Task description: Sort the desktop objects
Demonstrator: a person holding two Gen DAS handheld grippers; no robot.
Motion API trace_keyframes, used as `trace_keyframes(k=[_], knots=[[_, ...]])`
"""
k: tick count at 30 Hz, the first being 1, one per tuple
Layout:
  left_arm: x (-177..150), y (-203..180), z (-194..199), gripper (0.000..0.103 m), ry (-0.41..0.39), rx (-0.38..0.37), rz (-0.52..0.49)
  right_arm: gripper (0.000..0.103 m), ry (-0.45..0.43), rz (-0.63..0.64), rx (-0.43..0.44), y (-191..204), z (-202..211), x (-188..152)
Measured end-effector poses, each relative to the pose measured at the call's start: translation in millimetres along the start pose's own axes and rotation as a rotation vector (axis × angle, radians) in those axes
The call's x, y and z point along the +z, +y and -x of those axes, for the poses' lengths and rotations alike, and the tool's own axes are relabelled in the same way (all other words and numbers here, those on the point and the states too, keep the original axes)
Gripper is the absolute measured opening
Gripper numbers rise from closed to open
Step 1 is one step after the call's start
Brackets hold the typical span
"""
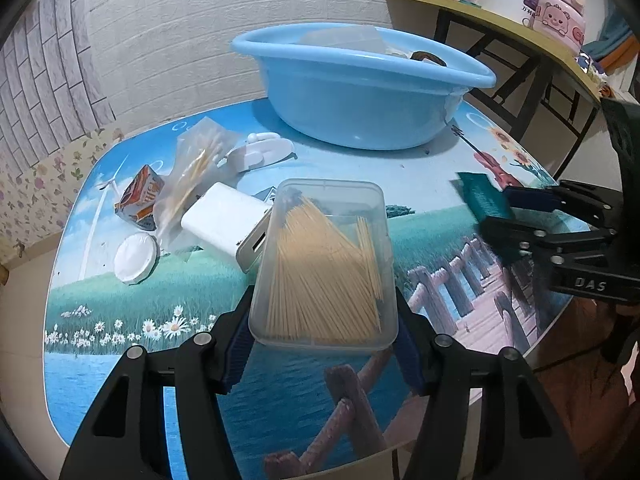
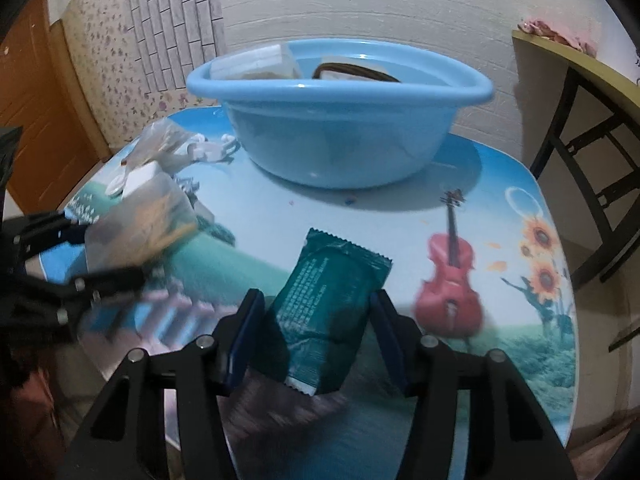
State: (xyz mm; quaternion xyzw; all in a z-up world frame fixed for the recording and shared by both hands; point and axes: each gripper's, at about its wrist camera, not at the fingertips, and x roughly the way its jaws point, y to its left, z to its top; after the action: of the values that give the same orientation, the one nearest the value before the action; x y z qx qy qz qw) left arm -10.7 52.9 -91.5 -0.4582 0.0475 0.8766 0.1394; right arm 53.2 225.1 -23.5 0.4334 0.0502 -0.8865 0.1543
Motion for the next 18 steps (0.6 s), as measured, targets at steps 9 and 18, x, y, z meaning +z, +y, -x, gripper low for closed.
trace_keyframes(k=[9,18], knots=[[6.2,-6.6,-4.6,0.061,-0.003,0.017,-0.031,0.06,0.056,-0.058,-0.066,-12.5,6.4,-5.0],[17.1,-9.4,-13.4,0.06,-0.019,0.028,-0.036,0.066,0.033,-0.072,-0.091,-3.6,-0.6,0.2]])
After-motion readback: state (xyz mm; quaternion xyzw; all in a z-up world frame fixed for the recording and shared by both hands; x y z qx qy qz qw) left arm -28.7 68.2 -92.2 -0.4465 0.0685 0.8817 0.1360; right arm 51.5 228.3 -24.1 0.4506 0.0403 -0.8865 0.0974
